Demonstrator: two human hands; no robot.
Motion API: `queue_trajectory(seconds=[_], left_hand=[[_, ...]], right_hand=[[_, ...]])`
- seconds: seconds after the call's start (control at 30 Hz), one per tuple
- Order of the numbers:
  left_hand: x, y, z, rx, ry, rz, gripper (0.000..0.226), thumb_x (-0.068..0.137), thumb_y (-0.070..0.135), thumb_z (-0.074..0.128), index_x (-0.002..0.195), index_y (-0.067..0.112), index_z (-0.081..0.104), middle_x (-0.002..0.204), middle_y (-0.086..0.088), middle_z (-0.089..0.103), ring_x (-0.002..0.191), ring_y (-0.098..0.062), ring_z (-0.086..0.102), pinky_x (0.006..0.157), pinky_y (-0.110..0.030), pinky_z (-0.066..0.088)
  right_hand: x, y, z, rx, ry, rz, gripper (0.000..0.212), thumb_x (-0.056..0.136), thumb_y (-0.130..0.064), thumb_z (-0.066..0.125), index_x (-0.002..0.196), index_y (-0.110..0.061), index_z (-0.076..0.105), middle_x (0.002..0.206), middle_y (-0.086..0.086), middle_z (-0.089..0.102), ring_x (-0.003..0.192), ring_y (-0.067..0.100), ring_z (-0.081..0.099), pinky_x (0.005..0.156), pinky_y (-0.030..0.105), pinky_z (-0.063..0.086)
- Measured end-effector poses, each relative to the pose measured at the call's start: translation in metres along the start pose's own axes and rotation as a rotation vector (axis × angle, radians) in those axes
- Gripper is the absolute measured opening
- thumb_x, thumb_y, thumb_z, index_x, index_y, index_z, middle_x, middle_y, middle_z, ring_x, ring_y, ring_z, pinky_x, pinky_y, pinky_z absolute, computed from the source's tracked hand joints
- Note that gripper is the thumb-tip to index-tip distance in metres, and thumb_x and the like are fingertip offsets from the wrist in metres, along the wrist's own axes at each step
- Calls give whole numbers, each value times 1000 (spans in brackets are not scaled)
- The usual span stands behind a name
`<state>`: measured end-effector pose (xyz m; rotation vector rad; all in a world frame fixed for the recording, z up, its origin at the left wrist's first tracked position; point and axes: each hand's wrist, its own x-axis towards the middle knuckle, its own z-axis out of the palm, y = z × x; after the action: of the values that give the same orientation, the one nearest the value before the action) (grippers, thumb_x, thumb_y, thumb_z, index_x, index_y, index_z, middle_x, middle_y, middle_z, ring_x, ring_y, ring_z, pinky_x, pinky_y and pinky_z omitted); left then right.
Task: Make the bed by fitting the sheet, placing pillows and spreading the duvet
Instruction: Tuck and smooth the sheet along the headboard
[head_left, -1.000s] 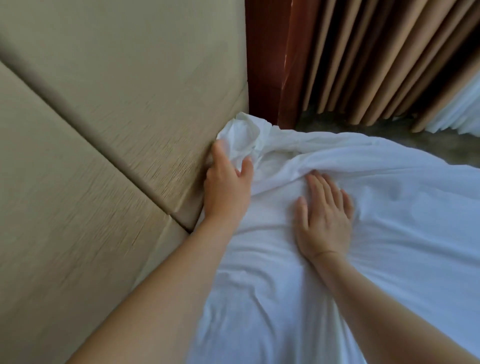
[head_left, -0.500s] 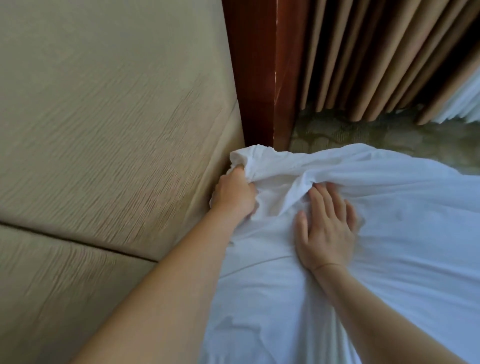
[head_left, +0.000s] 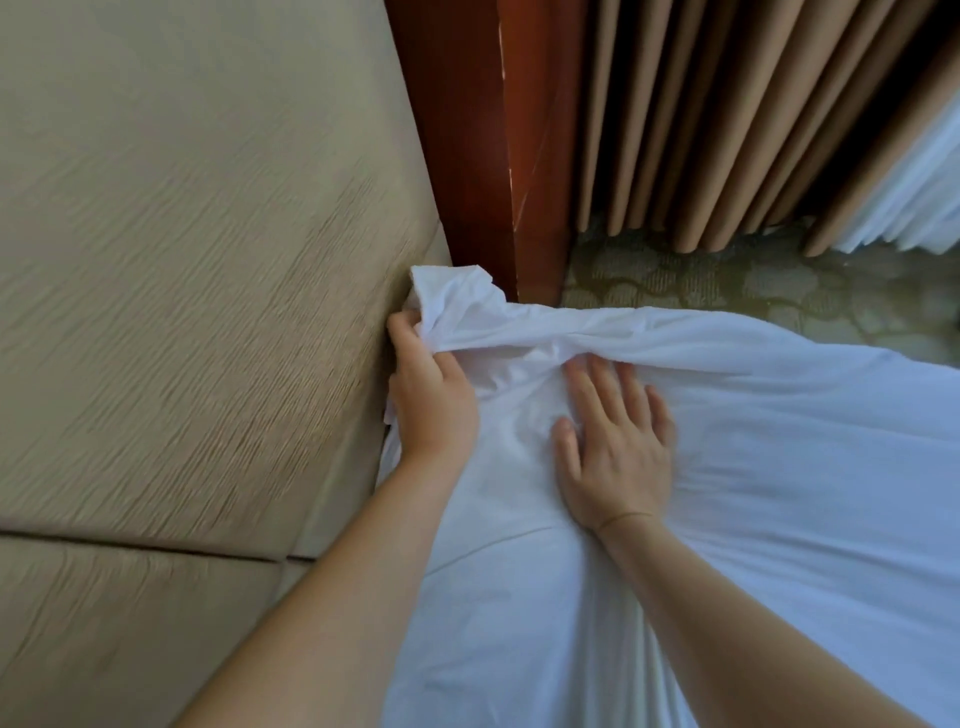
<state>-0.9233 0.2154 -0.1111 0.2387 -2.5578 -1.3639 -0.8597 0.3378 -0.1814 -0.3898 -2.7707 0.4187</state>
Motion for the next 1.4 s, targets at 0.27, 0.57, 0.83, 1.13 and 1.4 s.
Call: queue_trajectory(seconds=[0.27,0.57,0.83,1.13,1.4], left_hand=[[21,-30,17,237,-403,93,69,96,19,43,148,14,-2,148,-14,33,127,-30,44,107,-38,34],[49,-27,47,285,-456,-110,46,98,30,36,135,11,17,102,-21,58,89,-32,58,82,-41,47],[65,-23,55,420,-492,-187,54,96,38,34,138,5,22,122,-10,49,105,-27,48,84,-35,37],[3,-42,22,253,-475,382,61,91,42,31,148,31,11,152,-2,31,138,-10,29,113,-25,23],[-82,-50,13,465,-187,524,41,87,17,36,128,14,45,138,-9,51,129,-19,41,104,-39,30]], right_hand=[[16,5,6,16,1,-50,58,84,-40,31,137,-23,48,146,0,44,137,23,37,108,39,19],[24,7,8,35,33,-32,55,84,-37,32,133,-20,53,142,1,49,134,23,42,108,40,18],[27,7,7,25,47,-18,53,84,-36,33,127,-19,59,136,2,55,129,22,48,107,41,19],[30,8,13,24,30,-40,55,83,-37,34,130,-20,57,139,1,52,132,22,45,107,42,21],[35,9,16,45,14,-53,51,84,-38,35,126,-21,59,138,0,53,132,21,43,105,39,24]])
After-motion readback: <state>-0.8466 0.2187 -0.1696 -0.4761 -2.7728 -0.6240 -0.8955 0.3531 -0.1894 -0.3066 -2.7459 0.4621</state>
